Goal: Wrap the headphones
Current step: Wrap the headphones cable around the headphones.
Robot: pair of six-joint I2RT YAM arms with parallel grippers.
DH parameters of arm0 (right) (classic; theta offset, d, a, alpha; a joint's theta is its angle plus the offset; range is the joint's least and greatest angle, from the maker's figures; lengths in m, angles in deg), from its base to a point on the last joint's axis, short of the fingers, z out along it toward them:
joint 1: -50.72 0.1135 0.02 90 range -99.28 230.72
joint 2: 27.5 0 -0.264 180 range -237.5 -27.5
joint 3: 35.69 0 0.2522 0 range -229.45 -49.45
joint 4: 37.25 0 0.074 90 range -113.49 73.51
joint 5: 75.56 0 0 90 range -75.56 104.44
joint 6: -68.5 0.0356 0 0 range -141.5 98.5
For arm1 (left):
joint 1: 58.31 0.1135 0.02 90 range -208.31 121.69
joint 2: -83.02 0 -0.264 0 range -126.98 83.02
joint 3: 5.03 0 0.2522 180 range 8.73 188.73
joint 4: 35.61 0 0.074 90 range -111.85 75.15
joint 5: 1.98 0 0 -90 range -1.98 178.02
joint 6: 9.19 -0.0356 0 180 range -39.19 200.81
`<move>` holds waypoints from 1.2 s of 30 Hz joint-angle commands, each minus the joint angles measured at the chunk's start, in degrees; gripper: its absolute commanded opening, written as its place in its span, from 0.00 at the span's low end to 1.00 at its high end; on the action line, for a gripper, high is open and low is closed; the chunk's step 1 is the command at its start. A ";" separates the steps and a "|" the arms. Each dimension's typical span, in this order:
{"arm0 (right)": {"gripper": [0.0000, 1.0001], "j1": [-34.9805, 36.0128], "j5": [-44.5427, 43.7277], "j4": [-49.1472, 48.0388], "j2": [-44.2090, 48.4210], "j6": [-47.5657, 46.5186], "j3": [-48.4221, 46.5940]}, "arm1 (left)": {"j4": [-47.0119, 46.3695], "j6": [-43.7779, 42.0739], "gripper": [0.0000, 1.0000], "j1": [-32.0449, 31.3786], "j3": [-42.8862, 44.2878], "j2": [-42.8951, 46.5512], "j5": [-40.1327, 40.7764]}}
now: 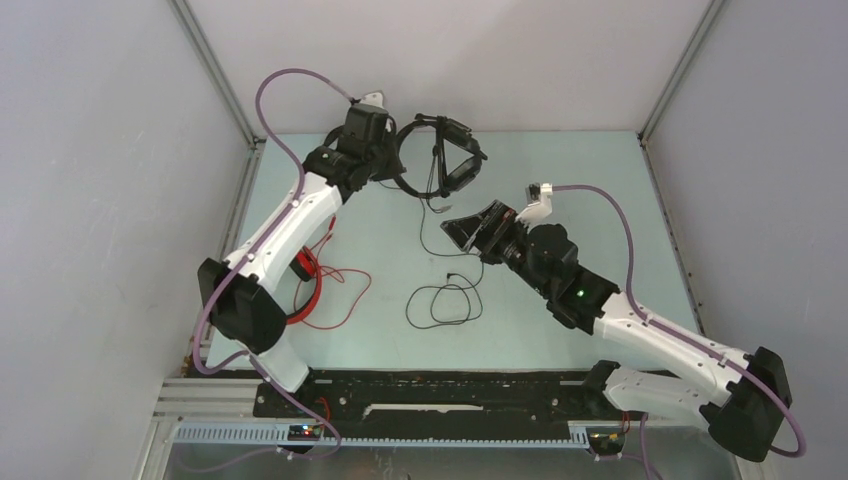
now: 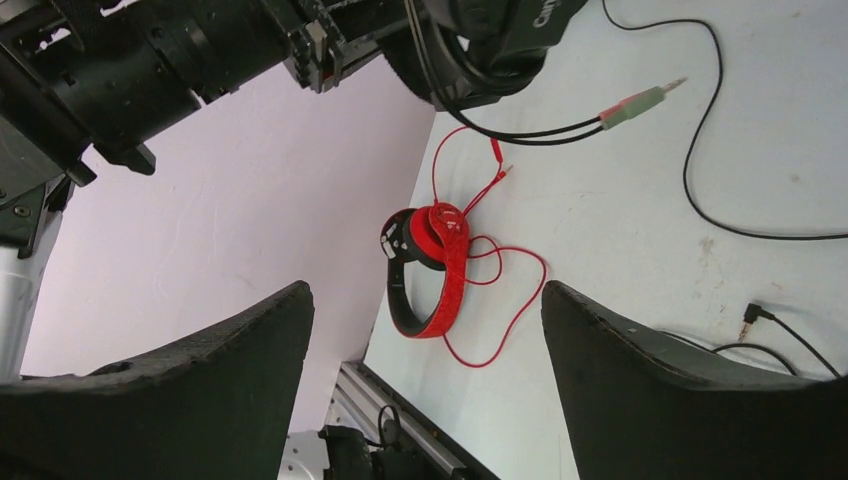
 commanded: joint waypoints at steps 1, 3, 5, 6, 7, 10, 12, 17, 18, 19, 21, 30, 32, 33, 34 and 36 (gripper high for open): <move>0.86 1.57 -1.98 -2.13 -0.19 -0.96 -2.91 | -5.07 0.09 0.00 -1.58 3.84 1.53 2.04; 0.87 1.43 -0.64 -2.91 -0.76 0.60 -2.93 | -5.76 0.97 0.00 -2.07 3.21 2.20 2.76; 0.87 1.18 1.08 -3.97 -1.11 2.05 -2.89 | -6.17 1.47 0.00 -2.83 2.43 3.13 3.18; 0.87 1.36 1.38 -4.71 -1.31 2.35 -2.88 | -6.06 1.20 0.00 -3.34 2.27 3.49 3.80; 0.87 1.56 1.32 -5.36 -1.54 2.82 -2.88 | -5.83 0.72 0.00 -3.88 2.15 3.87 4.81; 0.86 1.50 1.95 -6.55 -2.95 5.33 -2.93 | -6.93 0.55 0.00 -4.52 0.27 5.51 6.57; 0.87 1.04 3.21 -7.51 -3.93 7.50 -2.92 | -8.59 1.26 0.00 -4.57 -1.71 6.84 6.55; 0.86 0.49 4.78 -12.75 -7.02 10.51 -2.92 | -9.33 2.89 0.00 -4.63 -3.40 8.13 4.49; 0.86 0.32 4.92 -13.51 -7.57 11.09 -2.92 | -9.13 3.16 0.00 -4.66 -3.46 8.23 3.94; 0.86 0.18 4.68 -14.07 -8.12 11.56 -2.88 | -9.02 3.55 0.00 -4.66 -3.52 8.37 3.45; 0.86 -0.06 3.99 -15.15 -9.24 12.29 -2.88 | -8.69 4.20 0.00 -4.79 -3.71 8.72 2.83; 0.86 -1.12 0.93 -20.06 -14.10 12.99 -2.88 | -8.55 6.36 0.00 -5.55 -4.63 9.40 0.47; 0.86 -1.46 0.28 -21.11 -15.21 12.97 -2.90 | -8.60 6.82 0.00 -5.77 -4.57 9.43 0.09; 0.86 -1.74 0.50 -21.75 -15.76 13.30 -2.88 | -8.77 6.20 0.00 -6.03 -4.51 9.48 0.22; 0.85 -1.88 0.81 -22.65 -16.16 13.36 -2.89 | -8.51 5.78 0.00 -6.26 -4.21 9.56 1.11; 0.84 -1.92 0.97 -23.68 -16.46 12.42 -2.94 | -8.08 5.20 0.00 -6.39 -3.68 9.54 1.96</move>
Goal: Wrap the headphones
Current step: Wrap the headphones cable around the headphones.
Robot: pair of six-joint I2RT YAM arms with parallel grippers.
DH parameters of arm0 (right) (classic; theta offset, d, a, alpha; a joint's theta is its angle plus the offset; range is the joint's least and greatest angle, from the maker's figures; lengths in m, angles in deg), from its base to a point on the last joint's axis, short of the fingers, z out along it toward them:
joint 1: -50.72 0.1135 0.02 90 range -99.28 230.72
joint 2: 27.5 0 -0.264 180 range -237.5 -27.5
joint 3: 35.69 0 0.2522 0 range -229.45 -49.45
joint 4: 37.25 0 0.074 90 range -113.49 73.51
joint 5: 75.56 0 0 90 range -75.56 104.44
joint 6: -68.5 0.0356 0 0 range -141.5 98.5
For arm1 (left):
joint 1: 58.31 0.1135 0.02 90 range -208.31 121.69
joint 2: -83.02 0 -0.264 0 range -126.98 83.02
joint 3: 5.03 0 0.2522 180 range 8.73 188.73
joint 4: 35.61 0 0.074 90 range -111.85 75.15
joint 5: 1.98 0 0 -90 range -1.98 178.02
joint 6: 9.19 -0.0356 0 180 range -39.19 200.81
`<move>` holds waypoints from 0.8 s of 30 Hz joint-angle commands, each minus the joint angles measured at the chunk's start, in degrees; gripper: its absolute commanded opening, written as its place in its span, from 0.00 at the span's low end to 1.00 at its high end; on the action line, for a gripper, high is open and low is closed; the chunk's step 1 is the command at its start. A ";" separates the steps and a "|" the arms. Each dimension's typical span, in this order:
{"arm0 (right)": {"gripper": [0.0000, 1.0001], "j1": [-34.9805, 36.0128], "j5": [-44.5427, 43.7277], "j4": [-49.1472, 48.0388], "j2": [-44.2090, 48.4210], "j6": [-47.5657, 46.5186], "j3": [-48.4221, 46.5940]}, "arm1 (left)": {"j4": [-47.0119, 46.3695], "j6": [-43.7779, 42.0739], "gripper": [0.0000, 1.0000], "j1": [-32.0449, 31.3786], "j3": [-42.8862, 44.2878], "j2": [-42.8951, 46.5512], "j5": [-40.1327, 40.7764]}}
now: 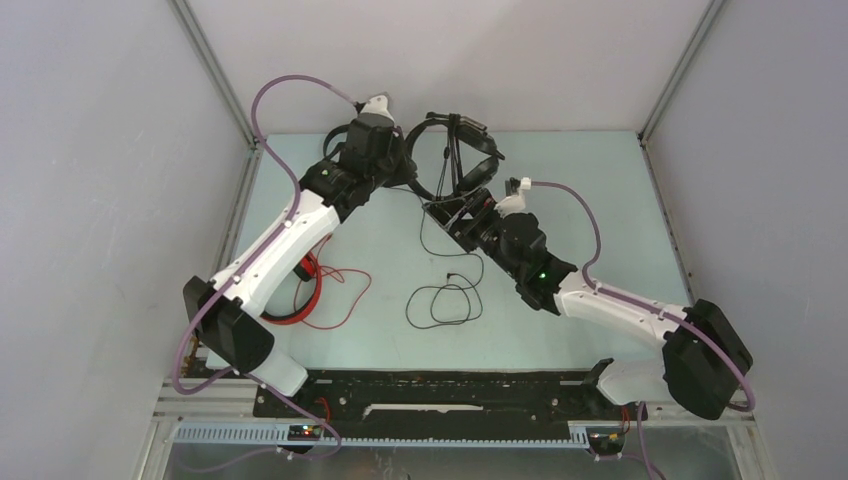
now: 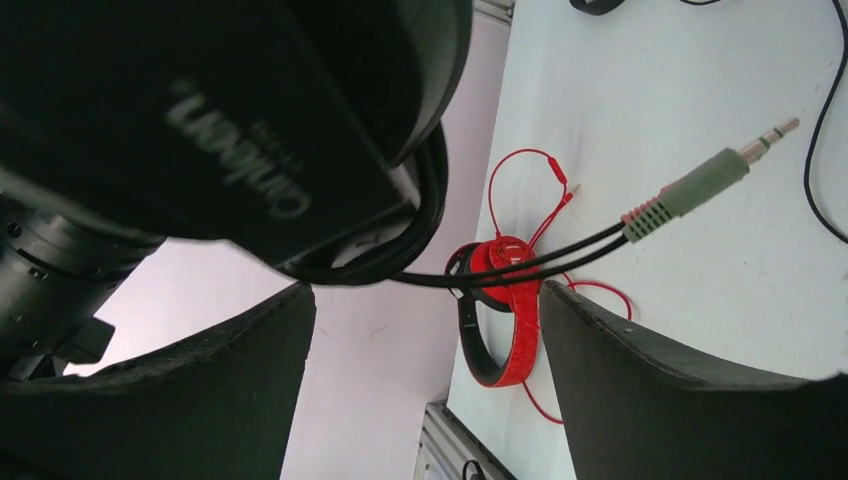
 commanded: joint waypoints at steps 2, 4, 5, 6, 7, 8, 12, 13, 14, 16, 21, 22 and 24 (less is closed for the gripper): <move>0.79 -0.27 -2.02 -5.03 -0.27 -4.00 -2.44 | -2.68 0.23 0.00 -0.73 1.42 3.04 1.02; 0.75 0.26 -3.36 -2.14 1.27 -10.19 -2.44 | 0.09 -0.56 0.00 -0.75 3.47 2.50 3.00; 0.75 0.42 -4.27 0.48 2.19 -12.58 -2.41 | 1.41 -1.09 0.00 -0.73 4.49 2.28 4.05; 0.76 0.46 -4.85 3.07 3.02 -14.69 -2.36 | 2.56 -1.68 0.00 -0.74 5.38 2.02 5.28; 0.76 0.52 -4.83 4.66 3.80 -17.27 -2.36 | 3.41 -2.11 0.00 -0.75 6.15 1.77 6.80; 0.76 0.70 -4.59 5.96 4.56 -19.75 -2.36 | 4.26 -2.28 0.00 -0.72 6.65 1.72 7.76; 0.73 1.36 0.01 3.96 6.00 -31.50 -2.36 | 5.71 -1.89 0.00 -0.74 7.50 1.85 9.44; 0.71 1.40 0.62 3.62 6.34 -33.12 -2.36 | 6.11 -1.71 0.00 -0.75 7.77 1.75 9.73; 0.70 1.47 1.20 3.09 6.62 -34.63 -2.36 | 6.53 -1.55 0.00 -0.78 8.09 1.64 9.77; 0.65 1.57 1.32 2.65 7.23 -36.13 -2.36 | 7.77 -1.59 0.00 -0.79 8.87 1.14 9.71; 0.62 2.25 -0.14 2.87 8.08 -36.61 -2.37 | 8.84 -1.47 0.00 -1.08 9.70 0.71 9.85; 0.62 2.26 -0.28 3.09 7.99 -36.17 -2.43 | 8.88 -1.43 0.00 -1.17 9.73 0.70 9.85; 0.64 2.28 -0.35 3.12 8.03 -34.62 -2.42 | 9.02 -1.42 0.00 -1.37 9.96 0.68 10.51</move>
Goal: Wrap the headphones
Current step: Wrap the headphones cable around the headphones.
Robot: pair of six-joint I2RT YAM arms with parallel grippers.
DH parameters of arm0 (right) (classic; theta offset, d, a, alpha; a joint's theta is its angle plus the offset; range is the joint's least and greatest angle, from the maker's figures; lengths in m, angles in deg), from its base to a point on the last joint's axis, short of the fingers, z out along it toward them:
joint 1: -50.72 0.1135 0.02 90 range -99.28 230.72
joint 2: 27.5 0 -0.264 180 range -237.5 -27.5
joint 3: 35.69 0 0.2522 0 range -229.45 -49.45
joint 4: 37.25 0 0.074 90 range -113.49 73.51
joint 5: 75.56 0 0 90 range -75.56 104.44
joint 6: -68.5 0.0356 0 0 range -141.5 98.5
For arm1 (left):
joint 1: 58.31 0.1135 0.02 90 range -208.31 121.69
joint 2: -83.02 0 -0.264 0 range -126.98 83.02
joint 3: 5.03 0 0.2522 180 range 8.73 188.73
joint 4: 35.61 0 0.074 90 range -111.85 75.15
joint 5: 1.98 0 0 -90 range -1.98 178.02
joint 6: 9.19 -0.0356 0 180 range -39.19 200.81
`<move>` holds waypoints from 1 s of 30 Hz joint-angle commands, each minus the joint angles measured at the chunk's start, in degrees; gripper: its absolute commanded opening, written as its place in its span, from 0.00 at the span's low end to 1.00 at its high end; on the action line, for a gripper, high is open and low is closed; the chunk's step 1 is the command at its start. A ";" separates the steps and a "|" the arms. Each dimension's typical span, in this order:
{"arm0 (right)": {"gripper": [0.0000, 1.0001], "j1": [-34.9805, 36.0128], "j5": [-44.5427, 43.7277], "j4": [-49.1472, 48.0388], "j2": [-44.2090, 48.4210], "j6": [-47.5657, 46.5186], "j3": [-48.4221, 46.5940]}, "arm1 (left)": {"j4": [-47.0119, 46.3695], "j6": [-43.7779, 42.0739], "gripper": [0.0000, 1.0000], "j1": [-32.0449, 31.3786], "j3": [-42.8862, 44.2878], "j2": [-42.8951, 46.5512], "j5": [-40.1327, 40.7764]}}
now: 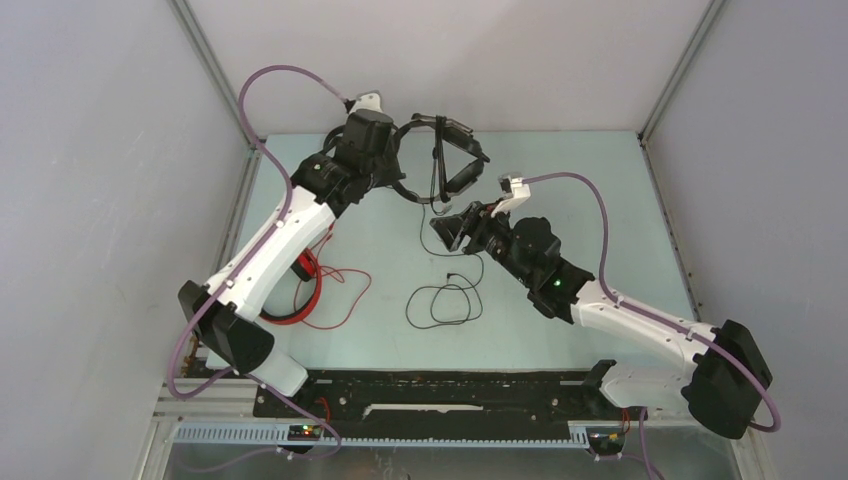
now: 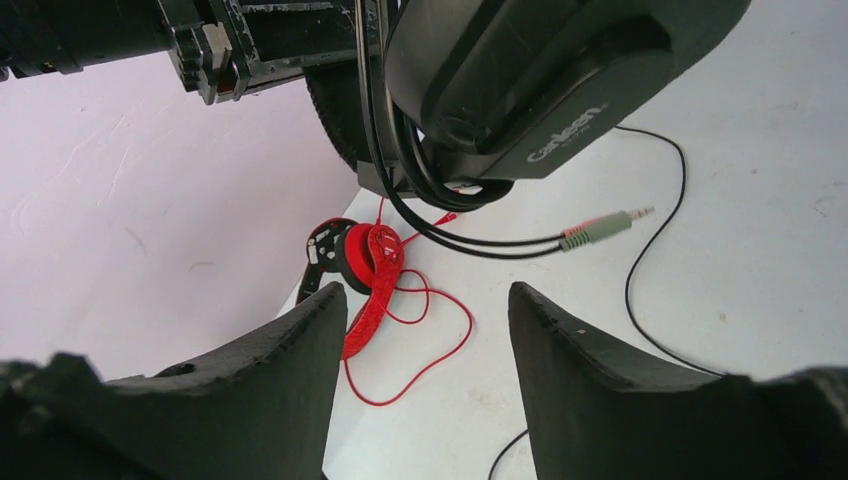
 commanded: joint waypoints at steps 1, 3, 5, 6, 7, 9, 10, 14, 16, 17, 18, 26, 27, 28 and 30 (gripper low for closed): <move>0.66 0.28 -0.87 -1.70 1.42 0.38 -2.35 | -1.60 0.24 0.00 -0.90 4.47 0.55 2.23; 0.72 0.41 -1.47 -1.97 1.40 3.65 -2.59 | -1.25 0.20 0.00 -1.04 4.85 0.30 2.17; 0.72 1.05 -2.69 -1.78 0.43 4.54 -3.70 | -0.99 0.68 0.00 -1.09 5.09 0.25 1.21; 0.72 1.09 -3.36 -1.09 -0.26 4.78 -4.48 | -1.18 1.45 0.00 -1.13 5.06 0.27 0.97; 0.71 0.93 -3.39 0.37 -0.78 6.86 -5.36 | -1.05 1.97 0.00 -1.20 5.25 0.16 1.01; 0.71 0.22 -2.11 2.50 -0.96 11.55 -6.09 | -0.09 1.86 0.00 -1.43 6.34 -0.46 1.67; 0.73 -0.01 -1.29 2.93 -0.88 13.49 -6.15 | 0.42 1.89 0.00 -1.56 6.90 -0.83 2.51; 0.78 -0.60 3.18 2.76 -2.30 21.43 -6.15 | 0.84 2.01 0.00 -1.79 7.51 -1.19 4.11; 0.80 -1.10 4.87 0.69 -3.96 23.82 -6.11 | -0.50 2.02 0.00 -1.93 6.59 -0.62 3.96; 0.80 -1.14 4.91 0.02 -4.58 24.70 -6.13 | -0.85 1.95 0.00 -2.11 6.44 -0.52 3.87; 0.80 -1.27 4.95 -0.54 -5.11 25.45 -6.15 | -0.99 1.81 0.00 -2.26 6.48 -0.49 3.99; 0.80 -1.86 2.11 -7.16 -8.49 29.54 -6.11 | -1.23 2.15 0.00 -2.53 6.68 -0.07 2.49; 0.80 -1.87 1.40 -7.36 -8.51 29.69 -6.15 | -1.25 2.07 0.00 -2.56 6.66 0.00 2.31; 0.80 -1.86 0.85 -7.64 -8.51 29.78 -6.16 | -1.20 1.83 0.00 -2.60 6.67 0.02 2.40; 0.80 -1.87 0.04 -8.36 -8.47 29.08 -6.16 | -1.05 1.63 0.00 -2.63 6.54 0.19 2.67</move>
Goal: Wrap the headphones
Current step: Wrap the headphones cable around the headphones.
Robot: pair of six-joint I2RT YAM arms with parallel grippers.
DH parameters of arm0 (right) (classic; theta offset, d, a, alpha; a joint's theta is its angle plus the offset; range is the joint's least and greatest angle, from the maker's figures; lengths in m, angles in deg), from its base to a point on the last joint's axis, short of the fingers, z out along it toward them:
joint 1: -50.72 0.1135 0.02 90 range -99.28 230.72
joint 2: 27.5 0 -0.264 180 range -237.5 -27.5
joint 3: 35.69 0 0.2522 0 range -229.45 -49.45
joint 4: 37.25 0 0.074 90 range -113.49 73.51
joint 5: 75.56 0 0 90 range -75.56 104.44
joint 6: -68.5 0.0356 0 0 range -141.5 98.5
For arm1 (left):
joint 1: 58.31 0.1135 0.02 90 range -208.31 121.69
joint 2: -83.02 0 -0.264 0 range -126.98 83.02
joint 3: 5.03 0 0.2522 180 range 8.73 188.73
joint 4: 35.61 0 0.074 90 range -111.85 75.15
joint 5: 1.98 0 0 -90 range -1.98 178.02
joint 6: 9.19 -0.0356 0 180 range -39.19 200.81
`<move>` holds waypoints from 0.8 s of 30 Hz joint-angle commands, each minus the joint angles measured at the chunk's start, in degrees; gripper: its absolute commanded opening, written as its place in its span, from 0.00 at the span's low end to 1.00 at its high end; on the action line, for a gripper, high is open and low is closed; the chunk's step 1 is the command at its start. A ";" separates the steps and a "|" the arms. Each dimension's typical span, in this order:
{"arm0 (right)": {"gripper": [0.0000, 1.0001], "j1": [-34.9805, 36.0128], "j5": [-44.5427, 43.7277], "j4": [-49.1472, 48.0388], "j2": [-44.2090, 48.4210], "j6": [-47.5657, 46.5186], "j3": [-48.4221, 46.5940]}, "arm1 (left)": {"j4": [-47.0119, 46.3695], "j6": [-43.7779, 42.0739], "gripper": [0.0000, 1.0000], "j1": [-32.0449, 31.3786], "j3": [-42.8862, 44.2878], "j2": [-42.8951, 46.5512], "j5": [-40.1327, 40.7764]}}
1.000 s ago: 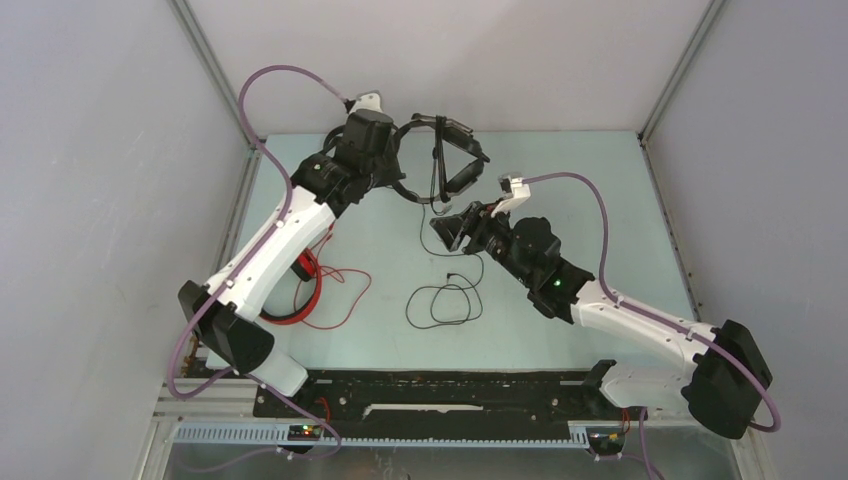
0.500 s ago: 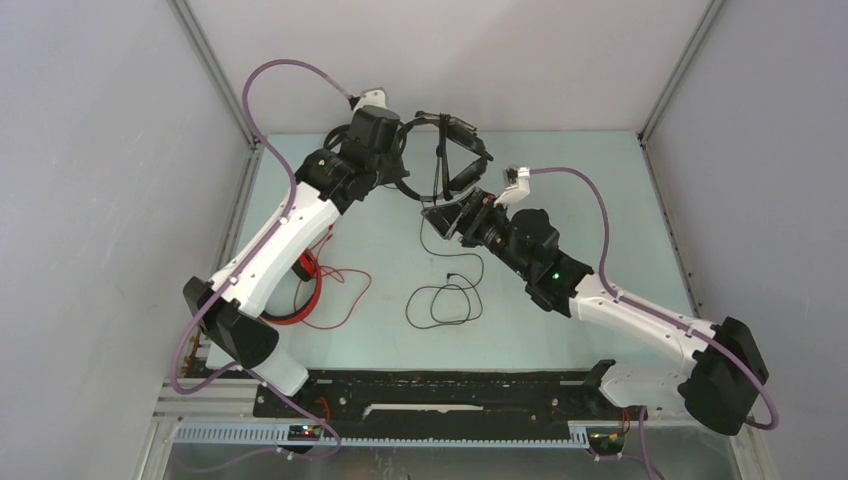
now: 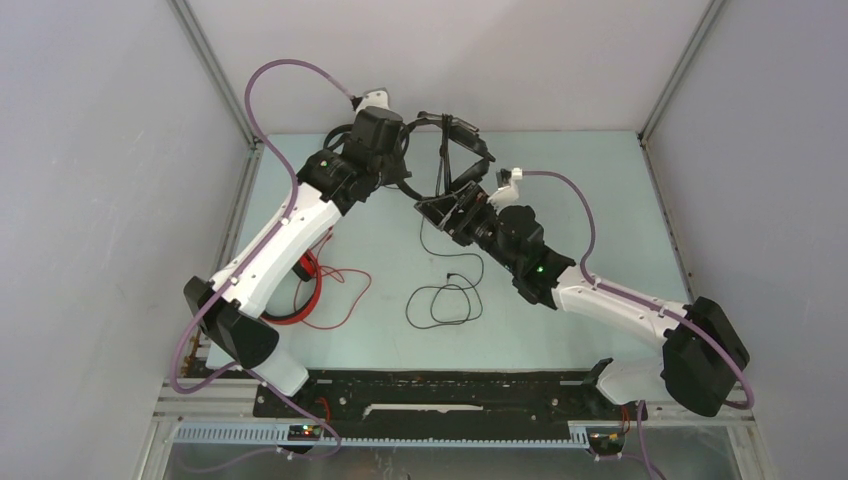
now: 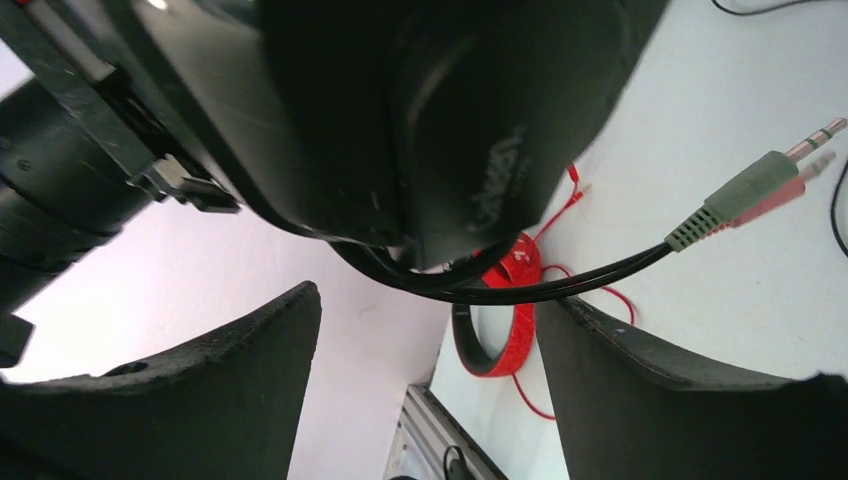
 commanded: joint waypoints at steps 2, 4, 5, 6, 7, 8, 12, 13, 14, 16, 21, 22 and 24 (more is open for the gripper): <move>0.80 -0.20 -4.16 -5.94 0.05 0.61 -2.26 | -3.70 1.02 0.00 -0.40 2.76 2.20 -0.34; 0.81 -0.47 -4.97 -5.76 0.04 0.41 -2.27 | -3.55 0.84 0.00 -0.39 2.92 2.23 -0.84; 0.81 -0.55 -5.37 -5.70 0.06 0.42 -2.27 | -3.55 0.86 0.00 -0.40 2.92 2.28 -0.90; 0.81 -0.69 -5.68 -5.58 0.02 0.39 -2.27 | -3.62 0.80 0.00 -0.39 2.92 2.32 -1.02; 0.81 -0.82 -5.63 -5.59 -0.04 0.42 -2.27 | -3.82 0.60 0.00 -0.45 2.80 2.34 -1.01; 0.81 -0.92 -5.55 -5.72 -0.14 0.52 -2.27 | -3.93 0.47 0.00 -0.46 2.65 2.45 -0.96; 0.81 -1.05 -5.52 -5.39 -0.18 0.51 -2.26 | -4.12 0.31 0.00 -0.46 2.34 2.59 -1.11; 0.81 -1.04 -5.29 -5.22 -0.13 0.33 -2.27 | -4.08 0.07 0.00 -0.48 2.39 2.54 -1.27; 0.81 -1.06 -4.74 -5.42 -0.31 0.00 -2.26 | -4.12 -0.32 0.00 -0.44 2.39 2.63 -1.46; 0.79 -1.25 -3.66 -6.07 -0.57 -0.90 -2.08 | -4.03 -1.29 0.00 -0.46 2.34 2.94 -1.79; 0.77 -1.41 -3.26 -7.40 -0.39 -4.93 -0.86 | -3.33 -2.88 0.00 -0.48 2.35 3.98 -2.26; 0.76 -1.40 -3.44 -7.22 -0.27 -6.10 -0.82 | -2.82 -3.28 0.00 -0.49 2.53 3.92 -2.56; 0.75 -1.35 -3.83 -7.73 0.28 -8.38 -0.20 | -1.94 -3.65 0.00 -0.49 2.80 3.77 -3.39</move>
